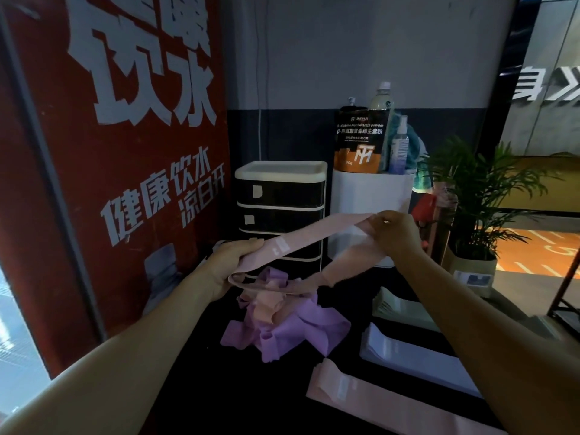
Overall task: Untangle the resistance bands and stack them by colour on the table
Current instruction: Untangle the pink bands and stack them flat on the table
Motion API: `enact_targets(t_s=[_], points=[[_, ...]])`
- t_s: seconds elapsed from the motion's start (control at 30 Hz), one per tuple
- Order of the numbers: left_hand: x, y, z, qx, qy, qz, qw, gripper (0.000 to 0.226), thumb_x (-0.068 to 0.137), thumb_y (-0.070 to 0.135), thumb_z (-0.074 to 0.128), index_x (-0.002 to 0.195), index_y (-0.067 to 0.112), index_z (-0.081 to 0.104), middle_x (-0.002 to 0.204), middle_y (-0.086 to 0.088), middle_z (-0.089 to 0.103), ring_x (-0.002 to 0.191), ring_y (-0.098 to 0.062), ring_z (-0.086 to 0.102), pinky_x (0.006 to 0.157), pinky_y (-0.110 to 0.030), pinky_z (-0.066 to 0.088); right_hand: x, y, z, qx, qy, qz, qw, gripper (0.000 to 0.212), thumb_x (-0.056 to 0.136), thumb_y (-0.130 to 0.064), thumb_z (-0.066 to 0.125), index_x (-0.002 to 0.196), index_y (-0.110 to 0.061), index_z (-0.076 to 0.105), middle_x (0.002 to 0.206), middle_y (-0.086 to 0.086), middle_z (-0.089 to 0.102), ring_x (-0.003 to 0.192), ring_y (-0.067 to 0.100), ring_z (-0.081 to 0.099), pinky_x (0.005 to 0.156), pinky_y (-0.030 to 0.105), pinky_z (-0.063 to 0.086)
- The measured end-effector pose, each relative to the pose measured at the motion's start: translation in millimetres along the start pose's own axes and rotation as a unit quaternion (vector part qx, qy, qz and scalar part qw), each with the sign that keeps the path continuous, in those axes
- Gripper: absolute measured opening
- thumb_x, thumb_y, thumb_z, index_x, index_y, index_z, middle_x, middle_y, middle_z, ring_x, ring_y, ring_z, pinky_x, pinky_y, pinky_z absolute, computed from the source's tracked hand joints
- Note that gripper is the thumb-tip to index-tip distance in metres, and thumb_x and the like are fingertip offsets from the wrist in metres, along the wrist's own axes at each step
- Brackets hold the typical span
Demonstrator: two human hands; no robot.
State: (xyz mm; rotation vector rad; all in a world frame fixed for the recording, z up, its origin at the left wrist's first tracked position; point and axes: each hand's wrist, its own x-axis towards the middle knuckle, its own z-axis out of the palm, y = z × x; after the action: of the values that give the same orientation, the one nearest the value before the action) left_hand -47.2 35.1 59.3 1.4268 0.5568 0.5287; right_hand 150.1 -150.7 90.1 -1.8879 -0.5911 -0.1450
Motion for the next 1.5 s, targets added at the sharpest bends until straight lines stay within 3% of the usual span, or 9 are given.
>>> enact_targets(t_s=[0.1, 0.3, 0.73, 0.8, 0.93, 1.07, 1.17, 1.33, 1.5], points=[[-6.8, 2.7, 7.6, 0.010, -0.032, -0.021, 0.999, 0.023, 0.091, 0.026, 0.057, 0.076, 0.010, 0.062, 0.046, 0.003, 0.050, 0.032, -0.004, 0.041, 0.031, -0.013, 0.029, -7.2, 2.2, 6.1, -0.064, -0.013, -0.066, 0.996, 0.024, 0.095, -0.013, 0.048, 0.090, 0.000, 0.068, 0.086, 0.016, 0.063, 0.079, 0.024, 0.054, 0.068, 0.024, 0.033], [-8.1, 5.8, 21.9, -0.037, -0.099, -0.054, 0.993, 0.015, 0.093, 0.015, 0.052, 0.083, 0.011, 0.063, 0.071, -0.005, 0.065, 0.062, -0.015, 0.062, 0.059, -0.026, 0.054, -14.5, -1.9, 18.8, -0.053, -0.098, -0.094, 0.989, 0.024, 0.095, -0.011, 0.048, 0.096, -0.001, 0.069, 0.087, 0.010, 0.061, 0.079, 0.022, 0.054, 0.070, 0.027, 0.040], [-21.4, 4.3, 36.4, -0.076, -0.135, -0.121, 0.980, 0.021, 0.081, 0.027, 0.066, 0.081, 0.007, 0.072, 0.076, -0.009, 0.072, 0.062, -0.019, 0.069, 0.055, -0.030, 0.058, -26.7, -25.2, 20.9, 0.043, -0.129, -0.093, 0.986, 0.023, 0.096, -0.012, 0.047, 0.087, -0.005, 0.067, 0.068, -0.003, 0.053, 0.065, 0.011, 0.049, 0.071, 0.030, 0.045], [-22.4, 2.6, 35.4, -0.045, -0.157, -0.102, 0.981, 0.028, 0.071, 0.025, 0.069, 0.091, 0.005, 0.070, 0.084, -0.010, 0.071, 0.068, -0.017, 0.069, 0.060, -0.029, 0.058, -24.5, -23.9, 19.9, 0.044, -0.120, -0.092, 0.988, 0.026, 0.095, -0.010, 0.048, 0.074, -0.003, 0.063, 0.065, 0.005, 0.051, 0.065, 0.018, 0.049, 0.069, 0.031, 0.043], [-18.6, 7.6, 34.7, -0.046, -0.105, -0.046, 0.992, 0.019, 0.086, 0.020, 0.061, 0.095, 0.004, 0.067, 0.076, -0.006, 0.070, 0.060, -0.012, 0.066, 0.052, -0.021, 0.054, -21.0, -17.4, 18.5, -0.009, -0.127, -0.094, 0.987, 0.018, 0.092, -0.005, 0.052, 0.095, 0.002, 0.069, 0.080, 0.012, 0.062, 0.080, 0.027, 0.056, 0.077, 0.035, 0.047], [-16.2, 22.3, 36.5, -0.022, -0.061, 0.019, 0.998, 0.007, 0.087, 0.015, 0.061, 0.088, 0.010, 0.065, 0.079, -0.004, 0.066, 0.058, -0.007, 0.064, 0.051, -0.017, 0.051, -31.4, -29.7, 17.4, -0.020, -0.180, -0.138, 0.974, 0.035, 0.084, 0.007, 0.054, 0.116, -0.005, 0.063, 0.108, 0.008, 0.063, 0.100, 0.018, 0.058, 0.081, 0.013, 0.045], [-15.0, 34.3, 44.3, -0.014, -0.064, 0.059, 0.996, 0.006, 0.090, 0.010, 0.057, 0.091, 0.011, 0.063, 0.081, -0.003, 0.066, 0.061, -0.006, 0.065, 0.054, -0.015, 0.052, -42.4, -46.2, 20.8, 0.028, -0.214, -0.190, 0.958, 0.030, 0.087, 0.001, 0.055, 0.115, -0.006, 0.063, 0.104, 0.001, 0.062, 0.091, 0.006, 0.057, 0.074, 0.003, 0.043], [-13.2, 45.5, 54.3, -0.025, -0.054, 0.093, 0.994, 0.020, 0.091, 0.010, 0.056, 0.108, 0.001, 0.062, 0.090, -0.010, 0.067, 0.077, -0.016, 0.066, 0.062, -0.020, 0.056, -49.7, -60.0, 25.7, 0.113, -0.218, -0.180, 0.953, 0.023, 0.090, -0.010, 0.056, 0.110, -0.004, 0.064, 0.095, 0.005, 0.066, 0.088, 0.012, 0.062, 0.085, 0.024, 0.050], [-13.9, 48.8, 56.9, -0.014, -0.021, 0.120, 0.992, 0.010, 0.089, 0.012, 0.060, 0.097, 0.008, 0.063, 0.089, -0.007, 0.067, 0.077, -0.014, 0.065, 0.063, -0.021, 0.056, -50.9, -58.4, 24.2, 0.139, -0.213, -0.178, 0.951, 0.019, 0.090, -0.011, 0.057, 0.106, -0.006, 0.066, 0.087, 0.000, 0.066, 0.078, 0.005, 0.061, 0.075, 0.015, 0.050]])
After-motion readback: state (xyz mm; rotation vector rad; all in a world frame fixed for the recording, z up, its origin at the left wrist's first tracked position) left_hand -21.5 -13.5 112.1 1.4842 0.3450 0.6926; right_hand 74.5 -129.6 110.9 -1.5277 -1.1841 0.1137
